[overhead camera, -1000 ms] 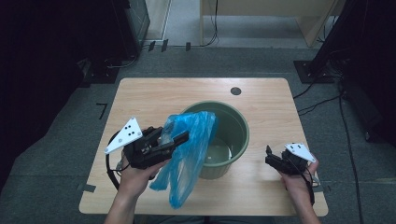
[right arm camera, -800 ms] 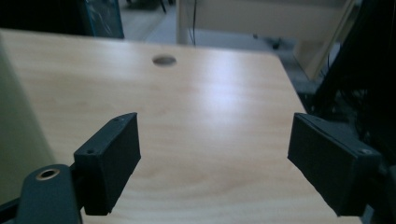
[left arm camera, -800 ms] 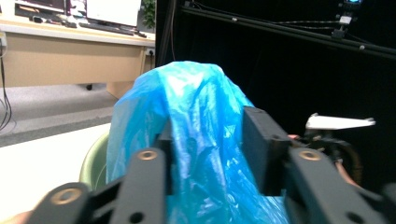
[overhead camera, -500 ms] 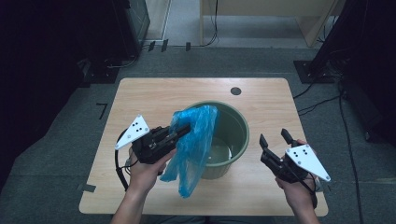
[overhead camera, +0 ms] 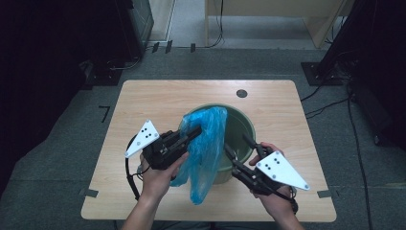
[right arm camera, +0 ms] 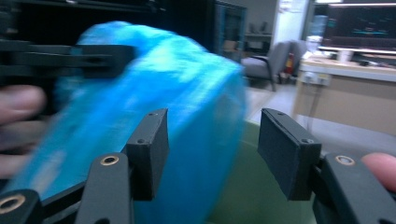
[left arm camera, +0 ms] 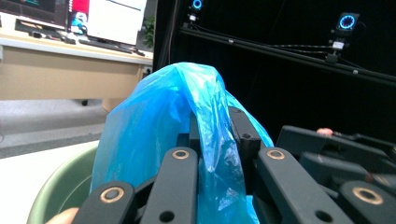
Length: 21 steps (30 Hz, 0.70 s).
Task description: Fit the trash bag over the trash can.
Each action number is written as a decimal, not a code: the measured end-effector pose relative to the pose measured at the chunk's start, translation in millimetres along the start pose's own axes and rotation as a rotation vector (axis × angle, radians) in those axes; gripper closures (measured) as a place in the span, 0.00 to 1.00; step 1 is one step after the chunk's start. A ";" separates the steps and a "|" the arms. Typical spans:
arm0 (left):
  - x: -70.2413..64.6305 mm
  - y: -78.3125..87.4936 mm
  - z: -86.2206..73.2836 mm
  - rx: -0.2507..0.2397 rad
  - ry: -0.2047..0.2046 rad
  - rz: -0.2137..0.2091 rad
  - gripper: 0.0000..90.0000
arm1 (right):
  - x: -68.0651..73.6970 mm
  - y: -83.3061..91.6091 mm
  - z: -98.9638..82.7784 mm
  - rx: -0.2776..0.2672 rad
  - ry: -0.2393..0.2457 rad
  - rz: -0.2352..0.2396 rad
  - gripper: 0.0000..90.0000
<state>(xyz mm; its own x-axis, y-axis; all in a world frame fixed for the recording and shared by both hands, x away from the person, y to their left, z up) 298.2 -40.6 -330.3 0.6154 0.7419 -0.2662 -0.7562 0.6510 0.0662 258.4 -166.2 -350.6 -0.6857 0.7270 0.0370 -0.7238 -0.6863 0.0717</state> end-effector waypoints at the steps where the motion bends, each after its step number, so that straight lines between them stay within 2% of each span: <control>1: -0.2 0.2 0.2 -0.005 0.005 0.002 0.92 | 11.7 -8.1 0.1 -0.004 -0.015 0.041 0.48; 3: -1.1 1.1 1.2 -0.019 0.016 0.001 0.92 | 16.6 -12.2 -0.3 -0.002 -0.018 0.059 0.47; 4: -1.3 1.6 1.6 -0.024 0.019 -0.003 0.92 | 27.1 -19.7 -2.4 0.012 -0.025 0.108 0.45; 6: -3.2 2.3 2.2 -0.029 0.032 -0.009 0.93 | 31.0 -22.3 -3.5 0.019 -0.020 0.122 0.47; 7: -4.4 2.8 2.2 -0.027 0.035 -0.014 0.93 | 33.8 -24.0 -5.1 0.027 -0.018 0.123 0.53; 10: -7.1 5.1 2.4 -0.020 0.032 -0.023 0.93 | 36.7 -24.9 -8.5 0.040 0.013 0.114 0.78; 13: -9.1 8.7 3.8 -0.020 0.039 -0.040 0.93 | 29.7 -20.0 -7.7 0.022 0.017 0.095 0.99; 15: -8.5 10.6 5.2 -0.025 0.032 -0.037 0.93 | 22.9 -16.0 -5.6 0.007 0.006 0.088 1.00; 18: -4.2 12.6 6.9 -0.028 0.020 -0.024 0.93 | 6.6 -6.8 0.2 -0.020 0.005 0.038 1.00; 19: -1.8 13.4 7.2 -0.027 0.018 -0.020 0.93 | 6.6 -6.8 0.2 -0.020 0.005 0.038 1.00; 21: 2.6 15.1 8.4 -0.026 0.028 -0.017 0.93 | -2.3 -1.8 2.7 -0.032 0.007 0.002 1.00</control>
<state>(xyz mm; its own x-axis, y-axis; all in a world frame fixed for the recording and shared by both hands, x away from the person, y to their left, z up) 290.3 -27.5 -321.9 0.6221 0.7257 -0.2939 -0.7514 0.6588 0.0361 261.5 -166.6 -348.1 -0.6875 0.7255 0.0305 -0.7244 -0.6882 0.0400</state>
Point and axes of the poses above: each handheld gripper's, and its own axes: y roughly backward along the jaws, z roughly out of its top, x roughly to its left, the point moved 10 cm from there along -y, roughly forward along the jaws, and after that the axes turned 15 degrees about z, right-handed, at the moved point
